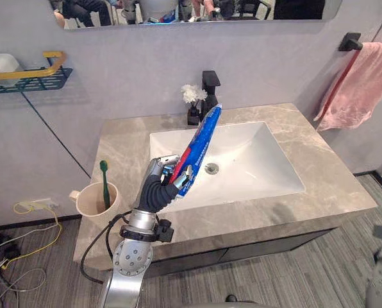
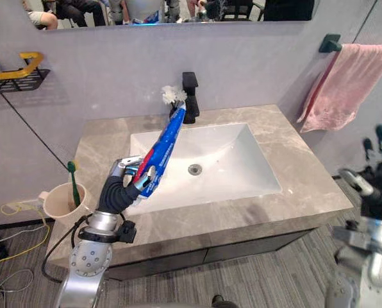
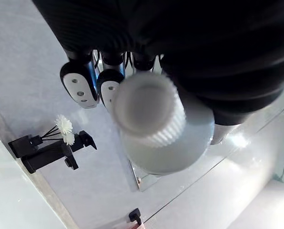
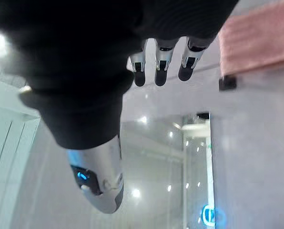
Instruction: Organize washtable
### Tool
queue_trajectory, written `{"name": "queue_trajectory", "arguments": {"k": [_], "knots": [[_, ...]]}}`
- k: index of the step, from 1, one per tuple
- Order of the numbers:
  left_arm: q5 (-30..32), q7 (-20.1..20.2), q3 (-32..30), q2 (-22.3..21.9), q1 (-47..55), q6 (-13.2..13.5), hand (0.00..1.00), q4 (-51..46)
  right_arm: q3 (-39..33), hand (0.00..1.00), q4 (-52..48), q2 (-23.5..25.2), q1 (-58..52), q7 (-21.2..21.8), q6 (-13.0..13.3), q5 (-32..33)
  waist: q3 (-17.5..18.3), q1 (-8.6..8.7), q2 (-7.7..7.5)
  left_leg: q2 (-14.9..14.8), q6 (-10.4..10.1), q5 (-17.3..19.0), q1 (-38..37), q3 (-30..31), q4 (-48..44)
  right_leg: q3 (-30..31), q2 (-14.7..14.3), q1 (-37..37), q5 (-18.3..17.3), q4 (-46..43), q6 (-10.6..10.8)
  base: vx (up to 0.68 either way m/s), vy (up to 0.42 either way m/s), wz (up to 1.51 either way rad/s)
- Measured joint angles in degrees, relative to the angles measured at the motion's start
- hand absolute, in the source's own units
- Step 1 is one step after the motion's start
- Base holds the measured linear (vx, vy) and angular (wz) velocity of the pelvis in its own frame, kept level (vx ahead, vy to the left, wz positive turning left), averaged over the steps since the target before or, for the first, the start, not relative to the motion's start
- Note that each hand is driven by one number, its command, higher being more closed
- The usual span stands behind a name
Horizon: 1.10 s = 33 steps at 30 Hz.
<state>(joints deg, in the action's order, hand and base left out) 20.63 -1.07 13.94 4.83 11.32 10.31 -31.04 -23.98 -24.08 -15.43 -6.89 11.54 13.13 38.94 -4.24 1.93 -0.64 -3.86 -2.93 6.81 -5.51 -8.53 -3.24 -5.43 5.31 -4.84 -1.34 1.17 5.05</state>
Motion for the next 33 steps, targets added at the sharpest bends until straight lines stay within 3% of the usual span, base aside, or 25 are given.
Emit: {"name": "queue_trajectory", "arguments": {"k": [6,14,28,33], "knots": [[-0.3,-0.1,3.0,0.0,-2.3,0.0,1.0,0.0,11.8,0.0,0.3,0.2,2.6,-0.1,-0.8,0.0,0.7,-0.61,0.76,0.2,0.1,-0.1,1.0,2.2,-0.8,-2.4,0.4,-0.6,0.0,0.1,0.0,0.0,-0.012,0.22],[-0.3,-1.7,6.4,0.0,-3.7,0.0,1.0,0.2,23.7,0.0,3.5,5.4,3.5,-0.3,-2.4,3.4,0.8,-1.38,0.66,1.3,0.9,-1.2,1.1,4.0,-0.3,-4.4,1.3,-1.4,0.0,0.1,0.0,-0.04,0.001,0.13],[-0.2,-4.5,11.0,0.0,-7.3,-0.6,1.0,5.3,38.0,0.0,7.6,10.1,7.4,0.0,-3.0,13.5,1.9,-1.48,-1.07,1.9,1.0,-4.0,0.5,5.3,3.2,-5.6,1.7,-1.1,0.4,0.2,0.3,-0.03,-0.008,0.06],[-0.2,-5.3,13.1,0.0,-8.8,-0.6,1.0,7.7,40.6,0.0,7.7,10.5,7.7,0.0,-3.0,16.4,2.0,-2.6,-1.23,2.0,1.1,-4.2,0.5,5.5,3.4,-5.9,1.8,-1.3,0.4,0.3,0.3,-0.01,-0.002,0.02]]}}
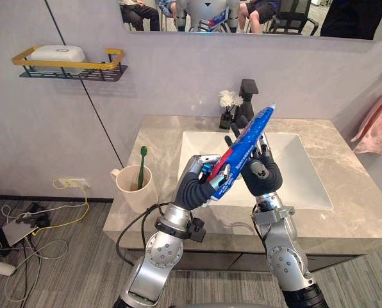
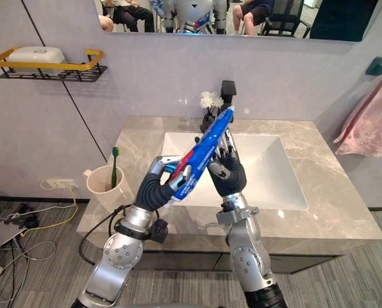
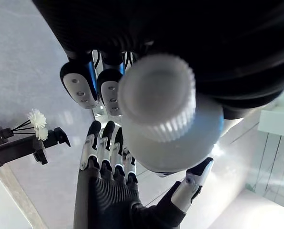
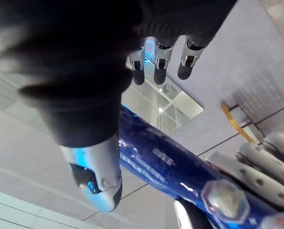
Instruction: Organize washtable
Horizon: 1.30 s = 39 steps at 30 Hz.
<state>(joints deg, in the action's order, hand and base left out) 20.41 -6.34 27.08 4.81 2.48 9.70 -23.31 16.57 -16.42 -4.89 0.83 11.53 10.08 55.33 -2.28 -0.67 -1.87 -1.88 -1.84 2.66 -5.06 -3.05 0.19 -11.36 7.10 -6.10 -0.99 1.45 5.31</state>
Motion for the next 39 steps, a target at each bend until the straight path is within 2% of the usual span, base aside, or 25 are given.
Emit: {"name": "queue_trajectory", "arguments": {"k": [3,4,10,28,29,36,39], "knots": [[0.0,-0.1,0.8,0.0,0.0,-0.1,1.0,1.4,1.7,0.0,1.7,0.1,1.1,0.0,0.0,1.0,0.1,0.03,-0.15,0.1,-0.1,-1.0,-0.4,0.5,1.5,-0.6,0.0,-0.1,0.0,0.1,0.0,-0.03,-0.017,0.11],[0.0,-0.2,1.1,0.0,-0.1,-0.4,1.0,1.5,2.0,1.0,2.1,0.2,1.4,0.0,-0.1,1.4,0.1,-0.1,-0.2,0.1,-0.1,-1.6,-0.6,0.9,2.4,-1.0,0.0,-0.1,0.0,0.3,-0.1,-0.04,-0.018,0.11],[0.0,-1.4,1.4,0.0,-0.1,-0.4,1.0,2.0,3.1,1.0,2.1,0.4,2.3,0.0,-0.1,2.5,0.4,-0.21,-0.66,0.1,-0.1,-1.9,-1.1,1.2,3.0,-1.2,-0.1,-0.6,0.1,0.7,0.0,-0.01,-0.006,0.03],[0.0,-1.3,2.5,-0.1,0.3,0.9,1.0,6.5,3.4,1.0,2.1,0.5,3.5,-1.2,0.2,2.4,0.5,-0.22,-0.89,0.1,-0.1,-1.9,-1.5,0.7,3.6,-0.9,-0.1,-0.6,0.1,0.8,0.0,-0.01,-0.002,-0.01],[0.0,-1.2,2.4,-0.1,0.4,0.9,0.0,6.5,3.4,1.0,2.1,0.5,3.5,-1.2,0.1,2.2,0.5,-0.23,-0.89,0.1,-0.1,-1.9,-1.6,0.7,3.7,-0.8,-0.1,-0.6,0.1,0.8,0.0,0.0,0.0,0.0],[-0.5,-1.2,0.9,-0.1,1.7,0.9,0.0,6.9,1.4,1.0,2.1,0.5,3.6,-1.1,0.0,0.3,0.5,-0.23,-0.89,0.1,-0.1,-1.9,-1.7,0.7,3.8,-0.9,-0.1,-0.6,0.1,0.8,0.0,0.0,0.0,0.0],[-0.9,-1.2,-2.1,0.0,3.2,0.8,0.0,4.7,0.0,1.0,1.7,0.6,3.6,-1.0,0.1,0.2,0.5,-0.09,-0.88,0.1,-0.1,-1.9,-1.7,0.7,3.8,-0.9,-0.1,-0.6,0.1,0.8,0.0,0.0,0.0,0.0]]}}
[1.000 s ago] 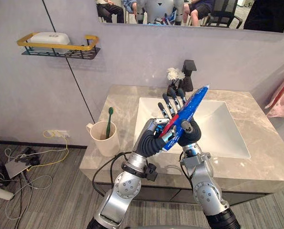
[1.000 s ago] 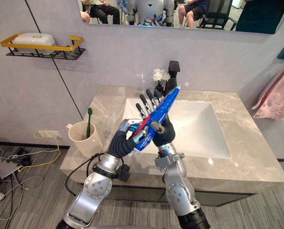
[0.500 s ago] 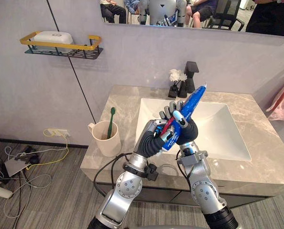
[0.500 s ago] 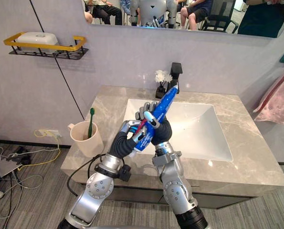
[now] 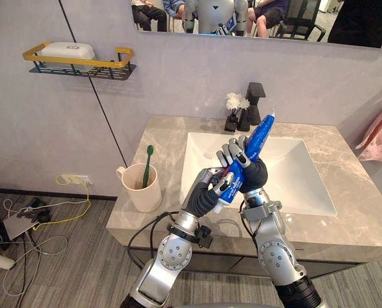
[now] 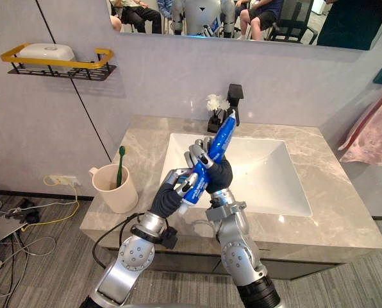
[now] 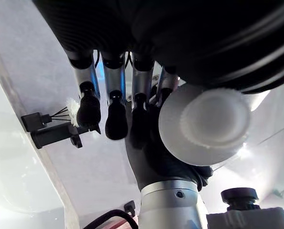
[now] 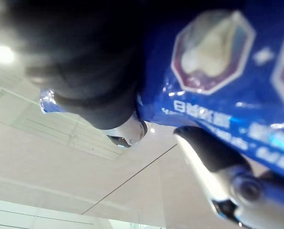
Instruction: Organize washtable
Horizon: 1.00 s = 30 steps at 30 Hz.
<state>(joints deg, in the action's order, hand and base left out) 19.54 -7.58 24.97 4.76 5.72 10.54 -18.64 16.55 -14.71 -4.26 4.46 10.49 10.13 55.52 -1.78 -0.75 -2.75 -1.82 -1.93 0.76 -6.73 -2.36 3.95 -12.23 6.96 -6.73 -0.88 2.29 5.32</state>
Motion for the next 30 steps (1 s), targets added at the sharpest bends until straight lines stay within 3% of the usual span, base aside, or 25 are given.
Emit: {"name": "queue_trajectory", "arguments": {"k": [5,9,18,19,24,30], "knots": [[-2.6,0.0,-6.1,2.0,2.4,0.1,0.0,-9.9,-4.8,1.0,-0.4,-0.2,0.2,0.0,0.3,-1.1,0.0,-0.18,0.04,0.0,0.0,0.0,0.0,0.4,-0.1,-0.3,0.1,-0.3,0.0,0.0,0.0,0.0,0.0,0.04],[-5.0,0.0,-11.4,3.5,3.9,1.8,0.0,-17.2,-5.3,1.0,-3.1,-1.6,0.1,0.4,0.2,-1.7,-0.2,-0.09,0.27,0.1,0.0,0.0,-0.1,0.7,-0.1,-0.5,0.1,-0.7,0.0,0.1,0.0,0.0,0.0,0.04],[-9.6,-1.4,-25.3,2.4,9.2,3.9,0.0,-23.6,-9.7,1.0,-5.0,-1.8,-2.1,2.2,0.2,-4.4,-0.5,-0.36,0.76,0.2,0.0,0.0,0.0,1.3,0.1,-1.8,0.2,-1.2,-0.2,0.5,0.1,-0.01,-0.008,0.05],[-11.0,-2.2,-30.3,0.7,10.6,3.9,0.0,-23.7,-10.8,1.0,-5.0,-1.8,-2.9,2.2,0.1,-4.6,-0.6,-0.38,0.86,0.3,0.0,0.0,0.0,1.5,0.1,-1.8,0.2,-1.2,-0.3,0.5,0.2,0.0,0.0,0.0],[-15.6,-3.4,-41.3,-3.1,13.2,3.9,0.0,-21.4,-14.1,1.0,-5.5,-1.7,-4.8,2.2,0.0,-5.7,-0.7,-0.8,1.02,0.4,0.0,0.0,0.2,2.1,0.4,-2.0,0.2,-1.2,-0.3,0.8,0.2,0.0,-0.007,0.05],[-21.9,-3.7,-51.4,-6.2,13.5,3.1,0.0,-4.8,-16.6,1.0,-5.5,-1.0,-5.1,2.1,0.0,-5.7,-0.9,-1.81,1.21,0.5,0.0,0.0,0.0,2.3,1.2,-2.5,0.4,-1.2,-0.4,0.8,0.2,0.0,0.0,0.0]]}}
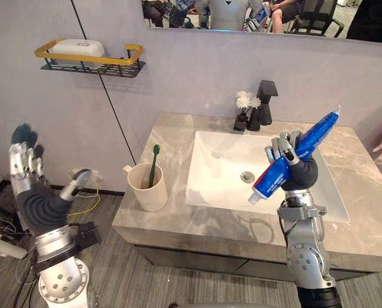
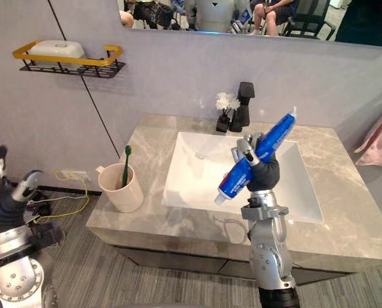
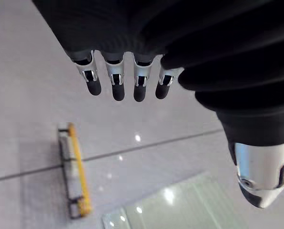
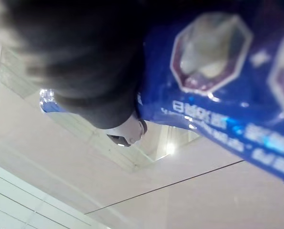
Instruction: Organize washtable
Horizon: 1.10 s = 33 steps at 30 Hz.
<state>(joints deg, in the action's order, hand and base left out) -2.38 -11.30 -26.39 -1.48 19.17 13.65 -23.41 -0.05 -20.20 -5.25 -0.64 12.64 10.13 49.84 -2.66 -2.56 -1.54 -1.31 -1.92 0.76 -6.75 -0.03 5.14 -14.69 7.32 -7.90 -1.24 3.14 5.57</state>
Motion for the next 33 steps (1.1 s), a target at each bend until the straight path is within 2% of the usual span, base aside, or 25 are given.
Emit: {"name": "queue_trajectory", "arguments": {"k": [5,11,17,21,25,33], "knots": [[-3.7,0.5,-1.3,-0.6,1.0,-2.3,0.0,17.4,-1.1,1.0,0.1,0.9,0.0,0.0,0.0,-0.4,-0.2,0.02,-0.22,0.4,0.0,0.0,0.0,0.1,0.1,-0.5,0.5,0.0,0.0,0.0,0.1,0.0,0.001,0.01],[-3.6,1.5,-1.1,-1.3,1.0,-5.2,0.0,38.8,-2.3,1.0,0.6,2.8,0.0,-1.2,0.8,-0.9,-0.8,0.16,-1.08,0.5,0.0,0.0,0.0,0.1,0.1,-0.8,0.7,0.2,-1.0,-1.0,0.4,-0.01,-0.008,0.02],[-1.4,3.9,2.0,-1.7,0.9,-6.8,0.0,53.9,-1.7,1.0,1.0,3.8,-0.1,-2.4,1.5,-1.0,-1.0,0.09,-1.33,0.4,0.0,0.0,0.0,0.2,0.1,-1.1,0.7,0.2,-1.2,-1.2,0.4,-0.01,-0.008,0.02],[0.9,5.1,4.3,-1.6,-0.4,-7.1,0.0,59.6,-1.6,1.0,1.0,3.8,-1.2,-2.5,2.9,-1.0,-1.1,0.09,-1.46,0.5,0.0,0.1,0.0,0.3,0.1,-1.1,0.8,0.2,-1.2,-1.2,0.4,0.0,0.0,0.0],[1.6,5.6,6.3,-1.3,-1.8,-7.3,0.0,64.0,-1.1,1.0,1.2,3.8,-2.2,-2.6,3.0,-1.1,-1.2,0.21,-1.47,0.4,0.0,0.1,0.0,0.6,0.1,-1.1,0.8,0.2,-1.2,-1.2,0.4,-0.02,-0.01,0.0],[5.4,6.4,13.5,3.0,-4.4,-7.2,0.0,67.7,0.9,1.0,2.2,3.7,-2.2,-2.7,3.1,-1.8,-1.5,0.15,-1.51,0.4,0.0,0.1,0.1,1.0,-0.3,-1.0,0.7,0.0,-1.2,-1.2,0.4,-0.03,-0.015,0.01]]}}
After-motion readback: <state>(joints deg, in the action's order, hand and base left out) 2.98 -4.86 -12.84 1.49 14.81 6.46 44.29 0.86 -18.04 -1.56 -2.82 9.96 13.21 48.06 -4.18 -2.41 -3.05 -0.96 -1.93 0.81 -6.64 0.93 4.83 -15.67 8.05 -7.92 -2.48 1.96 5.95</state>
